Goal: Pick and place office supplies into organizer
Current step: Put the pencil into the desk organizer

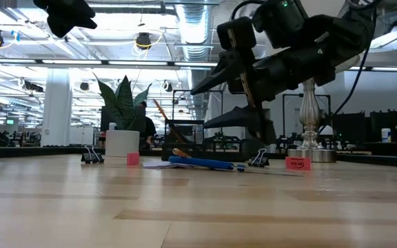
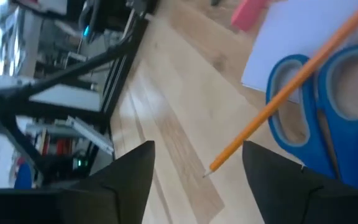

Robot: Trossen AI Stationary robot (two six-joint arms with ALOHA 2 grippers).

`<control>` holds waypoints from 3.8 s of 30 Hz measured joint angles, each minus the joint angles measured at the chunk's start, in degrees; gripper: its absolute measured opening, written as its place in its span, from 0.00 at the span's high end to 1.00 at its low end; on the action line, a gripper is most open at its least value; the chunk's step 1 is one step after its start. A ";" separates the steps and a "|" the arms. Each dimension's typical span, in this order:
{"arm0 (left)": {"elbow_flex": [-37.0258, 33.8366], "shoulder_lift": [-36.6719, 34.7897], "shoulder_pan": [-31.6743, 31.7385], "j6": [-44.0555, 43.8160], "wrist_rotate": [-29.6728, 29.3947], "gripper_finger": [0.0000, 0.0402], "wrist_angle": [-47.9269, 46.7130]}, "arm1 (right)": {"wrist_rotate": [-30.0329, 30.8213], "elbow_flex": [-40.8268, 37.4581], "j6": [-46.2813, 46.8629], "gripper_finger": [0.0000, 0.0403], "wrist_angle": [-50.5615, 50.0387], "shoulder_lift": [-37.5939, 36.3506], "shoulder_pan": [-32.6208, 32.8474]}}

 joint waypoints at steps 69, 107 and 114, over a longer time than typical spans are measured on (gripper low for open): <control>0.02 0.37 0.02 0.00 0.00 0.69 -6.19 | 10.87 10.92 18.97 0.44 -3.40 12.92 6.49; 0.02 0.37 0.00 0.00 0.00 0.69 -6.19 | 4.46 53.51 -16.63 0.58 -75.70 13.00 0.03; 0.02 0.37 0.00 0.00 0.00 0.69 -6.19 | 0.59 53.51 -6.29 0.49 -78.42 13.18 -1.39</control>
